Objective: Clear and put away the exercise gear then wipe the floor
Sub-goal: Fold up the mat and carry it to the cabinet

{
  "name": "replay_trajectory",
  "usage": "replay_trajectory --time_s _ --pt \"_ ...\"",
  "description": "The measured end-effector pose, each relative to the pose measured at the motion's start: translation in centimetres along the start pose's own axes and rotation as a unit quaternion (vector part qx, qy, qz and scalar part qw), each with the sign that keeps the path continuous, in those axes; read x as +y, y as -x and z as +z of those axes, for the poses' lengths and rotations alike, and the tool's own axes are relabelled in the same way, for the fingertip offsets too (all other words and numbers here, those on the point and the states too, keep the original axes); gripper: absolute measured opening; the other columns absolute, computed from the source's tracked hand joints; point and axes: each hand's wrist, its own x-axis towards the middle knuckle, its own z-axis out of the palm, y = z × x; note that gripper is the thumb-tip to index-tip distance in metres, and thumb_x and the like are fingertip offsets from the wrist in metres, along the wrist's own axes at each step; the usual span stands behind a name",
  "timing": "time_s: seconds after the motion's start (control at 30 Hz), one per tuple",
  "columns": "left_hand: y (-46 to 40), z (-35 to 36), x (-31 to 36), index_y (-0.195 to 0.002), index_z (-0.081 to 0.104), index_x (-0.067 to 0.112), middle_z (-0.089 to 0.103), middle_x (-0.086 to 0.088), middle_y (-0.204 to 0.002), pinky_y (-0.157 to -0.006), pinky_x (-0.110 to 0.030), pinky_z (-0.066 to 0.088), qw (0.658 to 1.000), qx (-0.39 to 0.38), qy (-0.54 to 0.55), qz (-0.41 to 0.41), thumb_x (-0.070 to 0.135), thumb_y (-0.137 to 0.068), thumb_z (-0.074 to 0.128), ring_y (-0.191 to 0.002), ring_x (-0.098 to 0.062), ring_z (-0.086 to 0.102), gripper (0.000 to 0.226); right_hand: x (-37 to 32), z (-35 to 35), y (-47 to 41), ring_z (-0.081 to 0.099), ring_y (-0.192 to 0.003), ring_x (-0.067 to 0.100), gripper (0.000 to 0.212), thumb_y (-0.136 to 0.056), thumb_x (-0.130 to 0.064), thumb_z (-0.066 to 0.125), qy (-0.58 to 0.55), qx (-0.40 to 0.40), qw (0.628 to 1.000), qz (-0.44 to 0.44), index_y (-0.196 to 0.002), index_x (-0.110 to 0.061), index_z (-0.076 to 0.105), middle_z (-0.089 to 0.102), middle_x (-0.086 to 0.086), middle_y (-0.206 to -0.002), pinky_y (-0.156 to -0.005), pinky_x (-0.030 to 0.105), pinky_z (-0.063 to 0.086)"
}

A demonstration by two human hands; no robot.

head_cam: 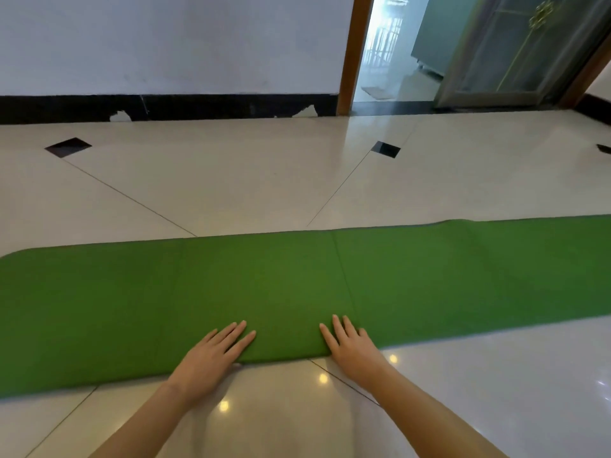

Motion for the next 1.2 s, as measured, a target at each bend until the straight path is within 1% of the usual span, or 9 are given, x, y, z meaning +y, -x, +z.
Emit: replay_trajectory --time_s 0.13,0.3,0.47,0.6,0.73,0.8,1.0,1.1,1.2 --pt "0.2 0.0 0.0 -0.15 -0.003 0.018 0.063 -0.001 -0.124 -0.079 -0.033 0.055 0.999 -0.005 -0.024 0.025 0.044 -0.084 0.034 -0.109 -0.016 0.063 0.08 -1.1 1.1 -0.9 0.068 -0.089 0.038 0.041 -0.074 -0.019 0.054 0.065 0.01 0.997 0.027 -0.11 -0.009 0.07 0.066 0.025 -0.108 -0.053 0.044 0.056" --pt "0.7 -1.4 -0.7 -0.15 0.006 0.01 0.062 -0.008 -0.125 -0.083 -0.034 0.053 0.996 0.041 -0.068 0.05 0.003 -0.033 0.086 -0.11 -0.019 0.063 0.142 -0.9 -1.5 -0.7 0.034 -0.129 0.051 0.049 -0.098 0.004 0.024 0.056 0.021 0.998 -0.028 -0.144 0.009 0.008 0.021 0.039 -0.144 -0.097 0.05 0.045" --pt "3.1 -3.5 -2.4 -0.121 0.061 0.009 0.067 -0.012 -0.114 -0.072 -0.035 0.057 0.986 0.09 -0.136 0.025 -0.008 -0.014 0.083 -0.099 -0.023 0.068 0.111 0.5 -5.4 0.8 0.055 -0.11 0.037 0.062 -0.09 0.012 0.036 0.034 0.033 0.995 -0.085 -0.145 0.008 0.007 0.044 0.029 -0.131 -0.089 0.04 0.049" --pt "5.6 -3.5 -3.1 -0.12 0.061 0.009 0.067 -0.011 -0.114 -0.074 -0.029 0.055 0.987 0.103 -0.12 0.018 -0.01 -0.012 0.08 -0.099 -0.02 0.068 0.111 -0.9 -6.7 2.4 0.057 -0.103 0.037 0.062 -0.09 0.013 0.033 0.073 0.03 0.992 -0.1 -0.146 0.008 0.004 0.047 0.029 -0.126 -0.077 0.038 0.046" --pt "11.3 -3.2 -3.5 -0.146 0.026 0.016 0.036 -0.006 -0.146 -0.103 -0.031 0.031 0.997 0.058 -0.051 0.027 -0.016 -0.049 0.074 -0.129 -0.019 0.045 0.113 -4.4 -4.9 4.0 0.063 -0.051 0.025 0.052 -0.068 -0.011 0.069 0.174 0.018 0.976 -0.127 -0.118 0.001 0.063 0.068 0.025 -0.08 -0.04 0.026 0.032" --pt "14.5 -2.3 -3.6 -0.147 0.024 0.017 0.032 -0.004 -0.148 -0.109 -0.029 0.025 0.998 0.035 -0.042 0.011 -0.012 -0.05 0.078 -0.13 -0.018 0.043 0.115 -7.0 -3.8 4.5 0.058 -0.036 0.025 0.04 -0.069 -0.011 0.046 0.155 0.039 0.978 -0.131 -0.095 -0.008 0.076 0.067 0.025 -0.064 -0.032 0.018 0.034" --pt "18.6 -0.5 -3.8 -0.134 0.043 0.017 0.058 -0.004 -0.131 -0.105 -0.029 0.022 0.997 0.016 -0.055 -0.045 0.003 -0.032 0.09 -0.115 -0.016 0.059 0.113 -10.9 -1.9 4.9 0.064 -0.089 0.049 0.058 -0.083 0.003 0.022 0.115 -0.043 0.989 -0.078 -0.13 -0.008 0.054 0.058 0.042 -0.106 -0.056 0.036 0.057" --pt "20.4 0.3 -4.2 -0.137 0.042 0.018 0.046 -0.005 -0.14 -0.105 -0.026 0.024 0.994 0.042 0.014 -0.101 0.008 -0.057 0.085 -0.121 -0.022 0.054 0.092 -10.7 -1.4 5.9 0.023 -0.134 0.05 0.056 -0.097 0.004 0.019 0.025 -0.057 0.996 -0.064 -0.148 0.0 -0.004 0.012 0.04 -0.146 -0.098 0.045 0.043" --pt "22.7 0.5 -4.2 -0.146 0.018 0.022 0.014 0.006 -0.15 -0.114 -0.024 0.014 0.972 0.081 0.13 -0.179 0.032 -0.089 0.042 -0.141 -0.014 0.02 0.063 -11.1 -2.2 6.4 0.02 -0.137 0.046 0.064 -0.097 0.0 0.03 0.026 -0.056 0.996 -0.06 -0.148 -0.003 -0.009 0.008 0.035 -0.149 -0.102 0.043 0.04"
